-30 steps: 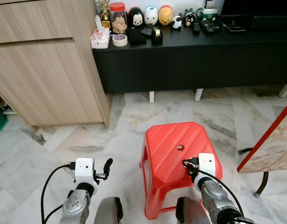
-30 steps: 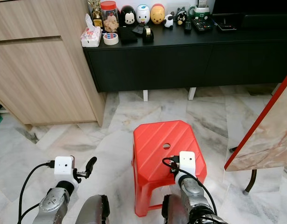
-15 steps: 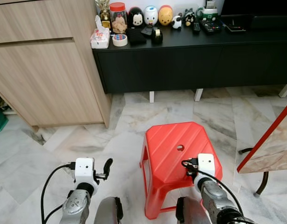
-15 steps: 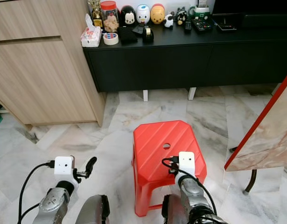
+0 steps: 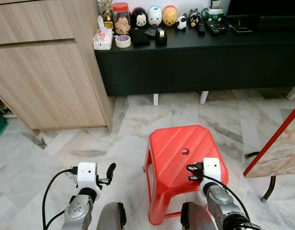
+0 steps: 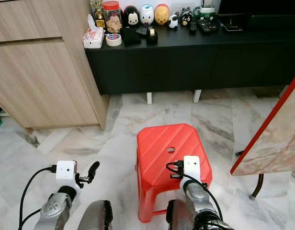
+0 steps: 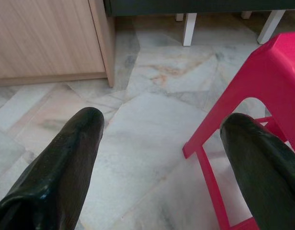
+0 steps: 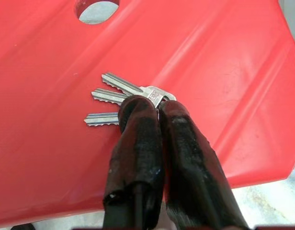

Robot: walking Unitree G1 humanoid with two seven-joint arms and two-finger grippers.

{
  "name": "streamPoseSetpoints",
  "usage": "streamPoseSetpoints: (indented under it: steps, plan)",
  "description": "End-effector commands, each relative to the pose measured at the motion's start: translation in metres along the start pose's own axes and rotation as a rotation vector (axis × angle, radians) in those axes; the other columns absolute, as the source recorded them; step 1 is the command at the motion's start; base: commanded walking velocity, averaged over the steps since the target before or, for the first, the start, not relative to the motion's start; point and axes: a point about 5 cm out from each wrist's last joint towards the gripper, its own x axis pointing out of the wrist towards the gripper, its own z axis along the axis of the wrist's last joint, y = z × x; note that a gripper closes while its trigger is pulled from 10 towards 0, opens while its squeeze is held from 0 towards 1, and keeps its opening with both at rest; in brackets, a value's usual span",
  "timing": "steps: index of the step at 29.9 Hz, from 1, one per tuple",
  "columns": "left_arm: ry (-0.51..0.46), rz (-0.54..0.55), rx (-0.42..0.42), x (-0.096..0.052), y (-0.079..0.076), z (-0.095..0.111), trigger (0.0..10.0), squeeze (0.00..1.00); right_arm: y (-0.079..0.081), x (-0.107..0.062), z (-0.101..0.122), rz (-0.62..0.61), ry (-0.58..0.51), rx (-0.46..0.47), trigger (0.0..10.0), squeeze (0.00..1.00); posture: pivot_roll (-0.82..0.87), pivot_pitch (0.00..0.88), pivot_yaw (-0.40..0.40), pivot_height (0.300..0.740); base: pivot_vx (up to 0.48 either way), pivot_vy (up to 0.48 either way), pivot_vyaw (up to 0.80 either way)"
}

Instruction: Hang keys on a hook

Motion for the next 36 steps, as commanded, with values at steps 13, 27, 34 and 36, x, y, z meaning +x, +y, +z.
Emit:
streamPoseSetpoints:
  steps: [13, 27, 34, 36]
  plan:
    - [0.039, 0.05, 0.025, -0.001, 0.012, -0.007, 10.0, 0.0, 0.006, 0.0, 0.037, 0.027, -0.247, 0.098, 0.0, 0.0, 0.07, 0.065, 0.019, 0.597, 0.0, 0.0, 0.0]
    - [0.162, 0.269, -0.033, -0.02, 0.055, -0.033, 10.0, 0.0, 0.01, -0.009, 0.061, 0.078, -0.455, 0.08, 10.0, 0.0, 0.05, 0.067, 0.001, 0.597, 0.0, 0.0, 0.0]
    - [0.332, 0.357, -0.035, -0.047, 0.074, -0.065, 10.0, 0.0, 0.007, -0.009, 0.058, 0.064, -0.442, 0.079, 10.0, 0.0, 0.05, 0.058, -0.006, 0.602, 0.0, 0.0, 0.0]
    - [0.389, 0.369, -0.036, -0.056, 0.075, -0.075, 10.0, 0.0, 0.007, -0.009, 0.058, 0.062, -0.441, 0.081, 10.0, 0.0, 0.06, 0.057, -0.008, 0.612, 0.0, 0.0, 0.0]
